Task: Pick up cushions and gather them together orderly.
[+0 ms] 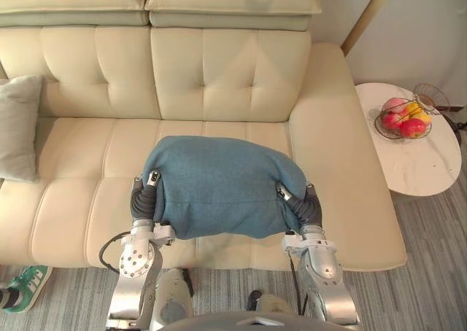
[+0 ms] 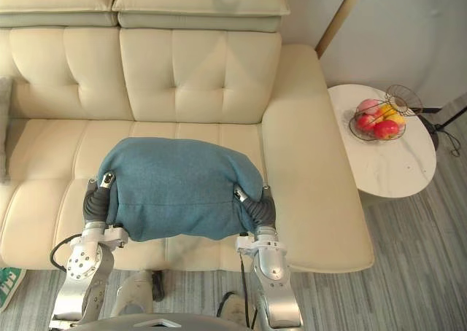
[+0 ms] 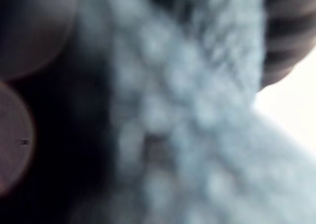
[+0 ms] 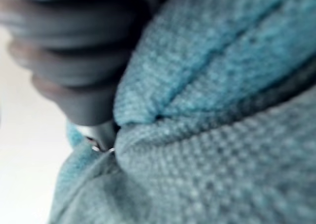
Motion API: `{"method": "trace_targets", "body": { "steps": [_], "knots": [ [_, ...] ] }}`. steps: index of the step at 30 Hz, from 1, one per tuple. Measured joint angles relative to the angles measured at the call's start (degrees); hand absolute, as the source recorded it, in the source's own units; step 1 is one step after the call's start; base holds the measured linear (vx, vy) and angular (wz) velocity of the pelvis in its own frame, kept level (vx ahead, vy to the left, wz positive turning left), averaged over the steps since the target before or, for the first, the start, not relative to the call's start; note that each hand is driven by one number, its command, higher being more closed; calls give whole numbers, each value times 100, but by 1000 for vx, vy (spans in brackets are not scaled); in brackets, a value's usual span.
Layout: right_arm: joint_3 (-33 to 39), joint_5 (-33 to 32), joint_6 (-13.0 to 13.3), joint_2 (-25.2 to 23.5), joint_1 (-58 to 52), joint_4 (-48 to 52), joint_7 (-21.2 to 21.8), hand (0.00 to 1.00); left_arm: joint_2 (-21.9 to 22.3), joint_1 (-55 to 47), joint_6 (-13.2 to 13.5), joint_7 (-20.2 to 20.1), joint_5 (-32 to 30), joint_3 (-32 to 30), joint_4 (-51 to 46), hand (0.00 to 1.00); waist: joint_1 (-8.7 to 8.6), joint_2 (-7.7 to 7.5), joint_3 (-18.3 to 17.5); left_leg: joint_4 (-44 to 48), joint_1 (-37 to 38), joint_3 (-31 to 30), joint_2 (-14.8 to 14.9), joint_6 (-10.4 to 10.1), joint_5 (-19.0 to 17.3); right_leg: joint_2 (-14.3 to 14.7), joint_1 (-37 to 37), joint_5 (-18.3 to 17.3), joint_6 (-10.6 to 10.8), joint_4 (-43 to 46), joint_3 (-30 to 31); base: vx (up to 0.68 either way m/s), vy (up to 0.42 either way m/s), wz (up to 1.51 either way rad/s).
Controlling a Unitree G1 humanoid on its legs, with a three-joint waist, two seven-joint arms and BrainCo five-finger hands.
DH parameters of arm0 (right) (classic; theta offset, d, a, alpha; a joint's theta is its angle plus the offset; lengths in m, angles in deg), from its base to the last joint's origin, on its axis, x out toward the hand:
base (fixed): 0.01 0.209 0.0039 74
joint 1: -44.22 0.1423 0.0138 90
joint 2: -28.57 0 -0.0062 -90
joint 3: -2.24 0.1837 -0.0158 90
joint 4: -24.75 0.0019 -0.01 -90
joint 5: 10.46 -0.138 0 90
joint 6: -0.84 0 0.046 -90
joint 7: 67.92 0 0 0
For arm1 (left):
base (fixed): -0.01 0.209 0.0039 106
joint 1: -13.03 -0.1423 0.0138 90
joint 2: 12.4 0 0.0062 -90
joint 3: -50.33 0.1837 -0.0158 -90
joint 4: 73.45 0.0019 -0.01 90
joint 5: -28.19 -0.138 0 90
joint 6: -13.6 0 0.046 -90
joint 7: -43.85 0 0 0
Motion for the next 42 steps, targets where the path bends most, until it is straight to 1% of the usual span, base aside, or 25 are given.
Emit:
{"method": "trace_targets", "body": {
  "steps": [1,3,5,7,8,9,10,11,12,13,14,15,19,21,23,25,27,28,31,32,35,37,39,41,42],
  "knots": [
    [47,1,0,0,18,-62,1,100,-37,36,0,-37,0,26,81,100,-23,-2,-1,-91,49,37,-18,-34,23,-4,-6,16,16,-31,12,39,-14,-22],
    [131,2,11,1,78,-340,1,100,-95,114,-1,-64,-2,105,317,100,-48,-19,-24,-291,157,76,-92,-29,108,0,-3,61,12,-89,53,38,-6,-12],
    [195,9,6,6,241,-693,-1,100,-150,196,-3,-62,-14,168,498,100,-107,-25,-27,-611,266,77,-151,-17,282,12,-54,152,2,-54,82,37,-7,1],
    [178,15,5,8,384,-835,0,100,-164,241,-4,-45,-14,145,533,100,-109,-17,-24,-835,327,81,-94,-20,420,58,-424,207,-79,518,200,2,-66,-11],
    [147,27,2,1,600,-1045,-2,100,-176,363,0,-4,-19,77,603,100,-115,12,-15,-1023,372,87,19,-72,568,162,-792,-215,-158,488,381,-18,-172,-11],
    [128,50,-6,-60,719,-1107,-9,100,-192,508,1,51,-19,21,689,100,-110,-50,-30,-1124,393,91,-25,-126,631,230,-797,237,-177,-387,366,-13,-187,7],
    [121,75,-6,-31,839,-1154,-24,100,-169,664,1,89,-26,-9,815,100,-163,0,20,-1131,380,31,-55,-158,625,271,-768,526,11,-439,416,14,-124,3],
    [117,122,-7,20,1017,-1236,-60,100,-150,792,1,145,-58,-32,910,100,-115,66,22,-1167,366,11,8,-135,692,329,-832,611,-45,-434,441,1,-85,-16],
    [93,133,-7,45,1219,-1293,-105,100,-149,875,1,223,-78,-65,918,100,-93,85,16,-1244,384,18,51,-184,725,374,-906,615,-47,-415,488,-45,-90,-40],
    [47,136,-5,104,1416,-1292,-247,100,-135,1073,1,306,-125,-64,924,100,-123,106,27,-1348,369,43,72,-218,782,407,-1037,617,-48,-334,517,-50,-64,-30],
    [48,142,-5,109,1485,-1292,-298,100,-135,1168,2,334,-139,-64,937,100,-132,106,27,-1384,351,55,74,-247,803,413,-1094,619,-50,-305,531,-92,-37,-18],
    [46,173,-5,108,1690,-1291,-452,100,-155,1467,2,437,-191,-66,1045,100,-147,106,31,-1419,275,88,70,-303,841,416,-1242,665,-58,-256,595,-88,10,-15],
    [10,183,-5,101,2280,-1291,-819,100,-219,2188,2,795,-222,-110,1231,100,-149,124,86,-1376,52,180,-18,-241,887,338,-1485,832,12,-291,653,-109,41,-8],
    [-69,200,-5,39,2865,-1292,-1104,100,-419,2852,1,1127,-223,-209,1350,100,-104,127,107,-1246,-283,184,-6,-194,920,334,-1733,992,13,-388,648,-138,28,-4],
    [-69,233,-5,-58,3504,-1298,-1367,100,-533,3485,1,1450,-224,-311,1376,100,-70,163,209,-1184,-563,168,2,-134,985,334,-1940,1142,15,-467,639,-159,22,1],
    [-41,255,-5,-59,4265,-1331,-1713,100,-666,4334,7,1790,-226,-357,1527,100,-26,244,398,-1196,-732,115,-16,-84,1093,322,-2025,1288,20,-585,600,-141,31,9],
    [-33,408,-5,-69,4622,-1343,-1896,100,-811,4787,11,1946,-232,-362,1661,100,-8,247,401,-1209,-856,97,-30,-72,1144,307,-2148,1323,22,-582,593,-87,19,8],
    [11,463,-5,-74,4947,-1350,-2044,100,-945,5184,25,2035,-240,-367,1767,100,-9,257,408,-1245,-959,68,-46,-57,1207,294,-2242,1348,19,-588,566,-58,11,11],
    [239,564,-5,-175,5486,-1443,-2272,100,-1091,5925,27,2135,-340,-366,2071,100,-15,268,414,-1562,-1002,51,-124,-63,1440,253,-2390,1395,16,-599,504,-35,7,12],
    [364,681,-4,-240,5790,-1554,-2447,100,-1170,6349,26,2195,-413,-347,2234,100,-44,303,435,-1738,-1033,10,-161,-48,1565,251,-2457,1416,14,-617,449,-23,1,15],
    [502,691,-5,-271,6258,-1569,-2740,100,-1289,7132,25,2326,-589,-330,2521,100,-29,347,467,-2058,-1076,-25,-215,-66,1785,253,-2621,1444,12,-620,427,-1,-8,8],
    [663,867,-5,-311,6629,-1654,-2983,100,-1329,7611,17,2421,-698,-308,2739,100,-26,421,513,-2190,-1074,-94,-213,-71,1879,239,-2624,1444,11,-623,335,28,-11,11],
    [910,1105,-12,-396,7256,-2055,-3251,100,-1442,8061,7,2502,-797,-277,2986,100,-16,425,518,-2263,-1106,-96,-200,-87,1934,257,-2690,1444,11,-621,324,15,-10,2],
    [958,1252,-15,-406,7763,-2185,-3465,100,-1524,8552,1,2621,-808,-312,3164,100,-9,429,521,-2295,-1242,-108,-190,-84,1974,270,-2826,1446,8,-618,310,28,-35,2],
    [1000,1381,-21,-406,8053,-2249,-3649,0,-1579,8896,-2,2708,-847,-310,3322,0,-12,434,542,-2327,-1331,-151,-189,-72,2025,272,-2908,1447,6,-621,292,26,-22,7]
  ]
}}
